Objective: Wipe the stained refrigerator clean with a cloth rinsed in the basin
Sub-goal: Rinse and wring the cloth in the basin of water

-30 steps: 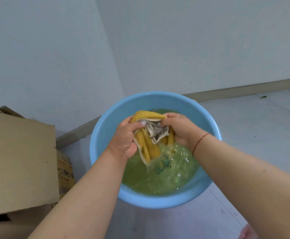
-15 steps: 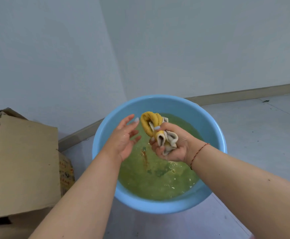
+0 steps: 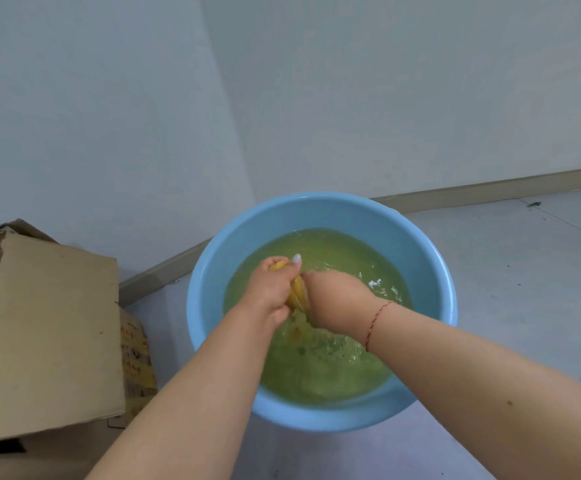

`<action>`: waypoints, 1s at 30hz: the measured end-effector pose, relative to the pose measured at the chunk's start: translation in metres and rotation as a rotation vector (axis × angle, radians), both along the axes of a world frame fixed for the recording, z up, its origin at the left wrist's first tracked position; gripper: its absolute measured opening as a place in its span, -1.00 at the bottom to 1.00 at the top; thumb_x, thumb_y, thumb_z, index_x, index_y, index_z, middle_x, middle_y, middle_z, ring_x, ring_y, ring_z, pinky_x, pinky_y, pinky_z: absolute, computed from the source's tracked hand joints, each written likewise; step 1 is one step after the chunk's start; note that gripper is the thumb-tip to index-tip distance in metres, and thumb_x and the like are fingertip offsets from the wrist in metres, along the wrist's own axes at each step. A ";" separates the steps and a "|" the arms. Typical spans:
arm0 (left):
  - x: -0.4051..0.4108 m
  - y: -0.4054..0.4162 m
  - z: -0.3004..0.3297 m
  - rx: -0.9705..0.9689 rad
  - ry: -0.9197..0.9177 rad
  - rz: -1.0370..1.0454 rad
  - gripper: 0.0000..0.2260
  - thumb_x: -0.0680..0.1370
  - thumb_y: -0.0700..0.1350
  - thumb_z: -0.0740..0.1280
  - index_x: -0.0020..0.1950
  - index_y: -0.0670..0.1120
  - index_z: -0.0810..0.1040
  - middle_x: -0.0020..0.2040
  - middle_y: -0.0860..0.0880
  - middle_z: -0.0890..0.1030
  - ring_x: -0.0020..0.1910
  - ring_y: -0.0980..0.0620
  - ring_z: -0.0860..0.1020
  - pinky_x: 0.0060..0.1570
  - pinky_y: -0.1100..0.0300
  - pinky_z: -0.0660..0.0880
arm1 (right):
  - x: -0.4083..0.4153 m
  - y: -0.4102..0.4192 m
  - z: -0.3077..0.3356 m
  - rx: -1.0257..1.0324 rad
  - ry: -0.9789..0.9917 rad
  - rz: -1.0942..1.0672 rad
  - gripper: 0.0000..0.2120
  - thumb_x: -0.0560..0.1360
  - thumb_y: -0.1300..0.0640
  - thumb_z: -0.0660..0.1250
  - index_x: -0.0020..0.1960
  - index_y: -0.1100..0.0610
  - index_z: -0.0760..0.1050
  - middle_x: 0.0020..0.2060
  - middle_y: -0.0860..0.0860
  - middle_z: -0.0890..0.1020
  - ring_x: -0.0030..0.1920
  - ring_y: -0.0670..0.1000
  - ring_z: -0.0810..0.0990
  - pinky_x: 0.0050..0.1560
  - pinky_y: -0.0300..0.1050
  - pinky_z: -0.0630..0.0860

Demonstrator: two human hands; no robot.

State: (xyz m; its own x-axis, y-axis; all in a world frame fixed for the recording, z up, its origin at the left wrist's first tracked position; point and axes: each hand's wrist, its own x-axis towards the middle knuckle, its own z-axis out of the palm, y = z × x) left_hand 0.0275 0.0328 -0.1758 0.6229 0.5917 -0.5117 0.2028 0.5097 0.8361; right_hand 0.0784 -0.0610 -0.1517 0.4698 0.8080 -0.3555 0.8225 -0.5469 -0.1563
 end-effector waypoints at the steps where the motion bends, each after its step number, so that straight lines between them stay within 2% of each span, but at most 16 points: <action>1: 0.004 -0.001 -0.005 -0.046 0.036 0.053 -0.88 0.59 -0.20 0.32 -0.10 -0.11 0.39 -0.23 -0.13 0.50 -0.28 -0.03 0.49 -0.12 0.01 0.53 | -0.001 -0.002 -0.008 0.050 -0.078 0.002 -0.68 0.52 0.22 0.23 0.27 0.18 0.38 0.00 0.06 0.59 -0.05 0.11 0.61 -0.22 -0.09 0.44; 3: 0.007 -0.005 -0.009 -0.169 0.091 0.116 -0.88 0.63 -0.15 0.25 -0.08 -0.17 0.41 -0.23 -0.14 0.52 -0.30 -0.04 0.51 -0.15 0.00 0.52 | -0.002 -0.009 -0.024 0.235 -0.280 0.061 -0.66 0.41 0.24 0.33 0.17 0.14 0.40 -0.14 0.02 0.59 -0.21 0.09 0.56 -0.34 -0.12 0.32; 6: 0.006 -0.006 0.000 -0.346 0.117 0.107 -0.68 0.64 0.06 0.18 -0.06 -0.21 0.44 -0.26 -0.13 0.55 -0.34 -0.04 0.55 -0.31 0.03 0.51 | 0.000 -0.012 -0.039 0.420 -0.489 0.139 -0.51 0.01 0.19 0.57 -0.11 0.10 0.48 -0.40 -0.01 0.52 -0.44 0.07 0.53 -0.44 -0.21 0.21; 8: 0.002 0.001 0.013 -0.408 0.047 0.037 -0.58 0.57 0.14 0.28 0.04 -0.24 0.47 -0.14 -0.19 0.61 -0.22 -0.09 0.63 -0.16 -0.05 0.56 | 0.006 -0.012 -0.034 0.394 -0.347 0.015 -0.53 0.26 0.00 0.55 0.05 0.09 0.43 -0.23 0.01 0.57 -0.25 0.10 0.60 -0.36 -0.16 0.33; 10: -0.004 0.014 0.029 -0.367 -0.019 -0.058 -0.49 0.47 0.18 0.38 0.15 -0.22 0.50 0.03 -0.21 0.59 -0.09 -0.12 0.60 0.15 -0.08 0.49 | 0.014 -0.015 -0.020 0.365 0.196 -0.213 -0.63 0.44 -0.06 0.42 0.13 0.08 0.41 -0.12 0.02 0.60 -0.14 0.09 0.59 -0.23 -0.11 0.47; 11: -0.007 0.019 0.033 -0.295 -0.026 -0.099 -0.51 0.45 0.19 0.39 0.15 -0.18 0.50 0.03 -0.18 0.58 -0.11 -0.10 0.57 0.21 -0.04 0.42 | 0.019 -0.016 -0.015 0.433 0.552 -0.345 -0.69 0.46 -0.03 0.42 0.09 0.10 0.46 -0.18 0.04 0.61 -0.22 0.07 0.59 -0.24 -0.10 0.51; 13: -0.014 0.025 0.037 -0.206 -0.109 -0.130 -0.61 0.40 0.15 0.42 0.08 -0.08 0.53 -0.05 -0.11 0.57 -0.19 -0.05 0.56 0.03 0.02 0.47 | 0.024 -0.018 -0.003 0.499 1.237 -0.545 -0.76 0.45 0.03 0.42 -0.02 0.15 0.47 -0.35 0.08 0.56 -0.46 0.01 0.51 -0.46 -0.22 0.45; 15: -0.020 0.027 0.034 -0.270 -0.312 -0.175 -0.57 0.29 0.11 0.52 0.07 -0.02 0.56 0.00 -0.10 0.58 -0.12 -0.08 0.62 -0.19 0.08 0.53 | 0.020 -0.022 0.004 0.391 1.765 -0.531 -0.69 0.38 -0.01 0.45 -0.05 0.18 0.47 -0.41 0.08 0.51 -0.56 -0.04 0.45 -0.61 -0.33 0.33; 17: -0.023 0.027 0.031 -0.268 -0.505 -0.315 -0.47 0.25 0.12 0.58 0.17 0.06 0.57 0.16 -0.10 0.59 0.16 -0.16 0.58 -0.21 0.14 0.51 | 0.013 -0.021 0.008 0.242 2.159 -0.424 -0.61 0.29 0.00 0.54 -0.04 0.23 0.53 -0.39 0.11 0.50 -0.55 -0.05 0.45 -0.66 -0.33 0.35; 18: -0.025 0.027 0.033 -0.224 -0.563 -0.393 -0.47 0.26 0.12 0.57 0.19 0.08 0.58 0.17 -0.08 0.61 0.21 -0.16 0.56 -0.21 0.16 0.51 | 0.009 -0.021 0.011 0.189 2.247 -0.378 -0.59 0.29 0.01 0.55 -0.03 0.25 0.54 -0.39 0.11 0.50 -0.55 -0.05 0.45 -0.66 -0.33 0.36; 20: -0.026 0.025 0.043 -0.101 -0.551 -0.453 -0.61 0.25 0.02 0.60 0.04 0.04 0.66 -0.09 -0.06 0.66 -0.04 -0.05 0.66 -0.35 0.20 0.53 | 0.003 -0.020 0.019 0.156 2.093 -0.363 -0.68 0.38 0.01 0.45 -0.05 0.24 0.51 -0.42 0.09 0.49 -0.57 -0.07 0.43 -0.67 -0.36 0.30; 22: -0.023 0.018 0.050 0.054 -0.412 -0.385 -0.82 0.32 -0.17 0.56 -0.14 -0.06 0.63 -0.33 -0.07 0.58 -0.35 -0.01 0.63 -0.35 0.16 0.56 | 0.002 -0.019 0.026 0.241 1.613 -0.455 -0.85 0.48 0.13 0.33 -0.09 0.22 0.45 -0.46 0.08 0.48 -0.60 -0.06 0.38 -0.65 -0.37 0.21; 23: -0.020 0.014 0.049 0.131 -0.347 -0.333 -0.88 0.39 -0.23 0.49 -0.15 -0.09 0.60 -0.36 -0.07 0.54 -0.41 0.00 0.60 -0.31 0.14 0.57 | 0.004 -0.018 0.028 0.283 1.351 -0.482 -0.89 0.49 0.19 0.33 -0.10 0.23 0.45 -0.46 0.09 0.48 -0.60 -0.04 0.37 -0.62 -0.34 0.21; 27: -0.007 -0.007 0.033 0.404 -0.149 -0.200 -0.91 0.55 -0.22 0.36 -0.11 -0.05 0.57 -0.34 -0.04 0.53 -0.39 0.02 0.50 -0.39 0.21 0.42 | 0.002 -0.011 0.023 0.111 0.313 -0.193 -0.88 0.45 0.14 0.33 -0.17 0.18 0.43 -0.35 0.05 0.50 -0.35 0.07 0.51 -0.35 -0.13 0.48; 29: -0.002 -0.015 0.021 0.417 -0.072 -0.119 -0.90 0.57 -0.20 0.33 -0.12 -0.03 0.53 -0.28 -0.02 0.53 -0.35 0.03 0.50 -0.40 0.23 0.39 | -0.002 -0.011 0.010 0.130 0.112 -0.140 -0.93 0.47 0.18 0.26 -0.08 0.14 0.39 -0.35 -0.02 0.40 -0.24 0.09 0.49 -0.27 -0.12 0.41; 30: 0.001 -0.018 0.015 0.365 -0.042 -0.052 -0.89 0.58 -0.20 0.32 -0.13 -0.04 0.51 -0.25 -0.03 0.52 -0.34 0.03 0.51 -0.38 0.22 0.40 | -0.002 -0.013 0.002 0.168 0.084 -0.167 -0.85 0.47 0.20 0.24 0.03 0.15 0.37 -0.36 -0.03 0.37 -0.24 0.09 0.48 -0.29 -0.13 0.38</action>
